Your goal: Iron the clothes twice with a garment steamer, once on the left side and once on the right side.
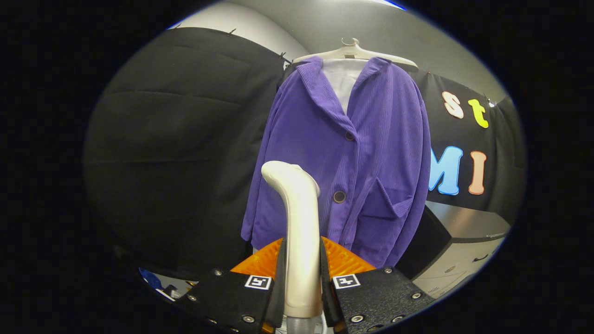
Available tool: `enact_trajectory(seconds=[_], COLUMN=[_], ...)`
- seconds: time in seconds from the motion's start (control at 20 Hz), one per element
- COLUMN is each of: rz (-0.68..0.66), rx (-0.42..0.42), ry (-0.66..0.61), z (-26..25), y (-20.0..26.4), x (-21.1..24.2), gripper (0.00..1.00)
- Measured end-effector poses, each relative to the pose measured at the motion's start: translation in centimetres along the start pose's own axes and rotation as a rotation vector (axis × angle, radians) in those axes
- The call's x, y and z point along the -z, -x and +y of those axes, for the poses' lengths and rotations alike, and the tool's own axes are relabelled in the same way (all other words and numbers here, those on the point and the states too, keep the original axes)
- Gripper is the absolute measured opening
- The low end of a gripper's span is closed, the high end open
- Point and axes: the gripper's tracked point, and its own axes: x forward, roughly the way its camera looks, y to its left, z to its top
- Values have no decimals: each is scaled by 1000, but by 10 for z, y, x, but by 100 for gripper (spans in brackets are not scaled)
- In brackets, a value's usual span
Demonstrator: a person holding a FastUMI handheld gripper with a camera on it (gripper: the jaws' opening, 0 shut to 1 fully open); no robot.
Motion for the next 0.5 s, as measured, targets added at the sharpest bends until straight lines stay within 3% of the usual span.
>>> enact_trajectory(seconds=[0.5], rz=[100], rx=[-5], ry=[-17], z=[6], y=[5], x=[76], gripper=[34])
